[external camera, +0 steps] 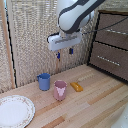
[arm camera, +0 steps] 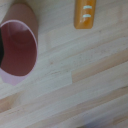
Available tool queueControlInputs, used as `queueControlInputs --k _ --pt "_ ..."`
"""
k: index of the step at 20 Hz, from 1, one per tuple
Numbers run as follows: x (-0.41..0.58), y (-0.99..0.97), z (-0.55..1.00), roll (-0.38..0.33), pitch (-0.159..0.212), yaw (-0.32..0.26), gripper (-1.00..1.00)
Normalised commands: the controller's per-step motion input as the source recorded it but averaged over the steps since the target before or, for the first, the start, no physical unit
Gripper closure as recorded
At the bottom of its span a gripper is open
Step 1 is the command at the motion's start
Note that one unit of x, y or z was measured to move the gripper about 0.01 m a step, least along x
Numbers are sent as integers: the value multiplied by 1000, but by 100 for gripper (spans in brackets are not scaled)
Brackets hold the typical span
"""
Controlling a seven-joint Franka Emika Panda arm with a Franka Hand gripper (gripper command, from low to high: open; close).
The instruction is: Please adjust your gripper to match the height of the lower drawer handle. Progress your gripper onward until it happens to touch the drawer handle. Now, firmly take hold of it with your gripper, then steadily retract it to swing the drawer wide open.
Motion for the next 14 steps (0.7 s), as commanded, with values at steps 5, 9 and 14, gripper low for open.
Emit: queueControlInputs --k 5,9,14 --pt "-159 -159 -12 -375 -22 75 -100" --pt "-94 -198 -94 -375 -6 121 -100" --pt "-20 -185 -181 -375 0 137 -100"
